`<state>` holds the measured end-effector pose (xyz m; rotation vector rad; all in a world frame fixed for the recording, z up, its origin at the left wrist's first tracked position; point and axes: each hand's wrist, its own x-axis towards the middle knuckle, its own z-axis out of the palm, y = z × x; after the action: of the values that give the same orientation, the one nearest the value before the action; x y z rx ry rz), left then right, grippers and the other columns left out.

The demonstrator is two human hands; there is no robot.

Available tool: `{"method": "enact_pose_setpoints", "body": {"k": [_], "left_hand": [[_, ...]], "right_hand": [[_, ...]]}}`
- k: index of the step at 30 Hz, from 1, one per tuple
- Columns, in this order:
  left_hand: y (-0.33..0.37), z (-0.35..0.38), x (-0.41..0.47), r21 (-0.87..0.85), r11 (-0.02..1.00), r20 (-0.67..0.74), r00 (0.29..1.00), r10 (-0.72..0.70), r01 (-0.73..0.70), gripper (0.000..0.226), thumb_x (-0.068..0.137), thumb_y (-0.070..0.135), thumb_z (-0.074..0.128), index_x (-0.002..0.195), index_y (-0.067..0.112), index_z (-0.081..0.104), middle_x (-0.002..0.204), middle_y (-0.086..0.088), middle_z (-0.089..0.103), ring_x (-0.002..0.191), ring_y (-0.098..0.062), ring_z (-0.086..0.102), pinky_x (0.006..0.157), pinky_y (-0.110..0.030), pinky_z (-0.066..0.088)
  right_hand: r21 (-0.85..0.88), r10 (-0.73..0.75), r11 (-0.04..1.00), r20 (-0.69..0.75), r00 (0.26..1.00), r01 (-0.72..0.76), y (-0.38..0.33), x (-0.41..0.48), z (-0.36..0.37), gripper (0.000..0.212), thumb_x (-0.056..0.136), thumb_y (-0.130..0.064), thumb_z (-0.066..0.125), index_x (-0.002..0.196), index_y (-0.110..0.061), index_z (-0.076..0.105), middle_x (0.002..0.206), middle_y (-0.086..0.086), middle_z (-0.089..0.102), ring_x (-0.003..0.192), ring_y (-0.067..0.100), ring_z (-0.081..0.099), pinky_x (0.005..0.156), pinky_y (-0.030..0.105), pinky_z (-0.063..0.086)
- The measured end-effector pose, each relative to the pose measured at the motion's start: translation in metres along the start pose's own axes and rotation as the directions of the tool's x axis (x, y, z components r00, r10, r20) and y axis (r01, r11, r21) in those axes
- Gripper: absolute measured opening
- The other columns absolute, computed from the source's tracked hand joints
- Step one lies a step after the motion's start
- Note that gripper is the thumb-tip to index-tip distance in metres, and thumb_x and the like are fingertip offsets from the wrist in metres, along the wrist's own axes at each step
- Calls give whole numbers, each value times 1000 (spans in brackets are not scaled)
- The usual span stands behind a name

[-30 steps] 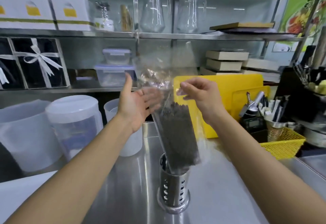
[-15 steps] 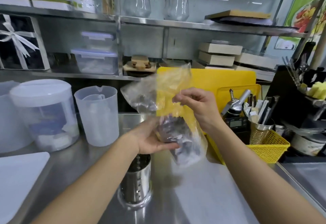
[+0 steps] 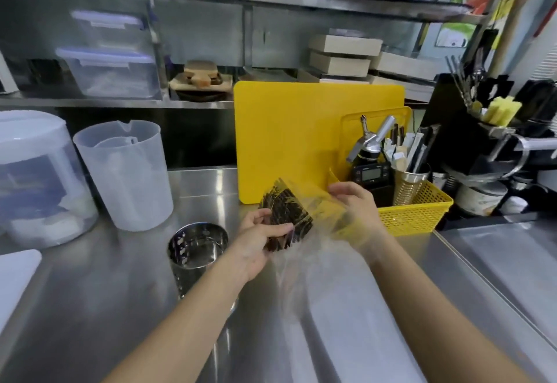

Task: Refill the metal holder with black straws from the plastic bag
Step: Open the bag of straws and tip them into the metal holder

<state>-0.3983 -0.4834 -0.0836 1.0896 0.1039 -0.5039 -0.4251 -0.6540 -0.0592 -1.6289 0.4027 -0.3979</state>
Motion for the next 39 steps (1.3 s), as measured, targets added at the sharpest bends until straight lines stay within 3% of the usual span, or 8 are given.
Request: {"method": "enact_pose_setpoints", "body": {"k": [6, 11, 16, 20, 23, 28, 35, 39], "left_hand": [[-39, -16, -7, 61, 998, 19, 1000, 9, -10, 44, 69, -15, 66, 99, 13, 53, 118, -12, 53, 94, -28, 59, 67, -37, 53], [-62, -27, -11, 221, 975, 101, 995, 5, -27, 48, 68, -10, 71, 101, 21, 55, 120, -9, 54, 108, -36, 58, 56, -29, 50], [-79, -24, -12, 417, 909, 220, 973, -74, -25, 40, 77, -4, 66, 99, 28, 58, 117, -8, 60, 105, -18, 58, 78, -24, 48], [-88, -19, -8, 411, 906, 208, 958, -200, 100, 32, 80, 37, 64, 111, 27, 61, 125, -2, 60, 124, -21, 47, 109, -38, 31], [-86, -14, -6, 290, 939, 180, 953, -244, 185, 57, 73, 51, 63, 116, 14, 60, 108, -9, 64, 101, -23, 59, 88, -36, 46], [-97, 1, -6, 258, 945, -22, 979, -201, 199, 29, 77, 17, 71, 99, 7, 55, 93, -11, 65, 81, -21, 63, 59, -28, 52], [-123, -11, 14, 278, 945, -309, 948, -81, 172, 29, 80, -7, 62, 103, 7, 52, 107, -17, 66, 91, -34, 66, 86, -52, 53], [-134, -24, 17, 359, 915, -392, 919, -32, 184, 29, 82, -8, 59, 99, 11, 47, 98, -7, 62, 85, -23, 62, 77, -39, 53]], "right_hand": [[127, 555, 809, 155, 817, -574, 37, -22, -6, 59, 78, -47, 65, 120, -7, 54, 113, 11, 58, 102, 31, 59, 71, 41, 53], [73, 462, 873, 192, 866, -482, 44, -55, -9, 10, 87, -10, 54, 92, -7, 61, 91, 12, 63, 80, 24, 63, 61, 30, 53], [25, 324, 942, 207, 923, -336, 53, -64, -16, 11, 78, 1, 58, 75, -10, 58, 84, 5, 64, 83, 19, 61, 74, 39, 50], [-36, 287, 957, 236, 929, -287, 62, -58, -15, 13, 80, -2, 63, 70, -10, 61, 104, 4, 68, 96, 18, 62, 90, 49, 48], [-77, 273, 962, 286, 919, -262, 71, -53, -12, 11, 82, -9, 65, 73, -6, 59, 105, 7, 68, 103, 22, 61, 91, 49, 47], [-74, 275, 961, 373, 886, -267, 92, -43, -16, 12, 83, 2, 58, 72, -4, 57, 84, 14, 62, 86, 25, 60, 85, 46, 52], [-111, 313, 950, 302, 900, -293, 114, -14, -46, 17, 86, 1, 56, 69, -4, 53, 84, 13, 65, 79, 26, 65, 66, 35, 56], [-129, 379, 925, 270, 885, -357, 131, -5, -75, 16, 85, 3, 53, 70, -2, 52, 81, 13, 61, 72, 31, 63, 59, 33, 53]]}}
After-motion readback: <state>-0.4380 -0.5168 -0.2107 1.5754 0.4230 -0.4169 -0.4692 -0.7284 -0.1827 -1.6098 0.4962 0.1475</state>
